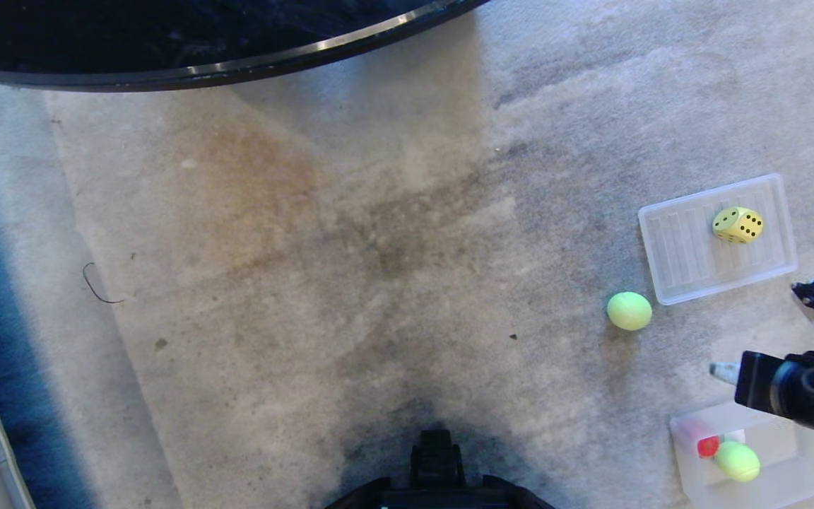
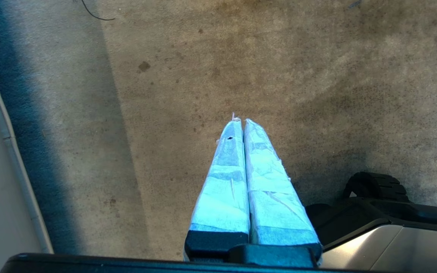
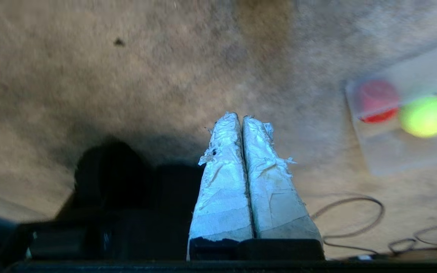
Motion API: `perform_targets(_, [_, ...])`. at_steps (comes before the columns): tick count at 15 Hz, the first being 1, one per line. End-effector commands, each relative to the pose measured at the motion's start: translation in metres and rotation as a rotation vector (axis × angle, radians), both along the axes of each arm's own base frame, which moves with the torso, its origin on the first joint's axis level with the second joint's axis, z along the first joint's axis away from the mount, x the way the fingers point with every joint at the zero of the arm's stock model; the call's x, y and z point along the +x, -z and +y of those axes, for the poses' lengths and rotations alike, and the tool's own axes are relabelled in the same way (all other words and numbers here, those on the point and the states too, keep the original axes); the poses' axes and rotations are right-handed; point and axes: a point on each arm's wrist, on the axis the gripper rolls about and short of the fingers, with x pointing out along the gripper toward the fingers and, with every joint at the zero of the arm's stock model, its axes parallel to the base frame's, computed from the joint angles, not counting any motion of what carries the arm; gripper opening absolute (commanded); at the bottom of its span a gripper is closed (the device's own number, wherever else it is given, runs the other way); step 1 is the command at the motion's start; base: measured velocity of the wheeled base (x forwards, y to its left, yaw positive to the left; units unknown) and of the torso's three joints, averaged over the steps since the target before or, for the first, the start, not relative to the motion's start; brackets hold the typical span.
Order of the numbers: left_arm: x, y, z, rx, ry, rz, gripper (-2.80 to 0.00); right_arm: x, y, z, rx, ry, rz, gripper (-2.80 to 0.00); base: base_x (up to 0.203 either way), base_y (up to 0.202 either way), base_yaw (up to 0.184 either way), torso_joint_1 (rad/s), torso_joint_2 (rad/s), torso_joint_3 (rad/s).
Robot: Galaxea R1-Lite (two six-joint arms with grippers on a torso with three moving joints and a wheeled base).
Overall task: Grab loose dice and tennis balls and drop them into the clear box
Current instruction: Pick up the ball on the floor
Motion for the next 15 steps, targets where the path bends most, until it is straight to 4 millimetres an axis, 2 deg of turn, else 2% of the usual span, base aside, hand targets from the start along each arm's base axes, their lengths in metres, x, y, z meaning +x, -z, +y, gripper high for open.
perform_targets(1, [0.000, 0.000, 0.000, -0.001, -0.001, 0.000, -2.80, 0.038, 0.033, 0.002, 0.014, 0.009, 0.078, -2.80, 0.000, 0.000, 0.000, 0.000, 0.00, 0.000])
perform_targets(2, [0.000, 0.000, 0.000, -0.001, -0.001, 0.000, -2.80, 0.052, 0.038, 0.001, 0.031, 0.018, 0.050, -2.80, 0.000, 0.000, 0.000, 0.000, 0.00, 0.000])
perform_targets(3, [0.000, 0.000, 0.000, -0.001, -0.001, 0.000, -2.80, 0.063, 0.040, 0.000, 0.049, 0.031, 0.014, 0.00, 0.000, 0.000, 0.000, 0.000, 0.00, 0.000])
perform_targets(7, [0.000, 0.000, 0.000, -0.001, -0.001, 0.000, -2.80, 0.093, 0.056, -0.003, 0.051, 0.055, 0.011, 0.00, 0.000, 0.000, 0.000, 0.000, 0.00, 0.000])
perform_targets(10, [0.000, 0.000, 0.000, -0.001, -0.001, 0.000, -2.80, 0.109, 0.061, -0.009, 0.051, 0.072, -0.011, 0.00, 0.000, 0.000, 0.000, 0.000, 0.00, 0.000])
perform_targets(15, [0.000, 0.000, 0.000, -0.001, -0.001, 0.000, -2.80, 0.136, 0.080, -0.011, 0.055, 0.077, -0.053, 0.00, 0.000, 0.000, 0.000, 0.000, 0.00, 0.000])
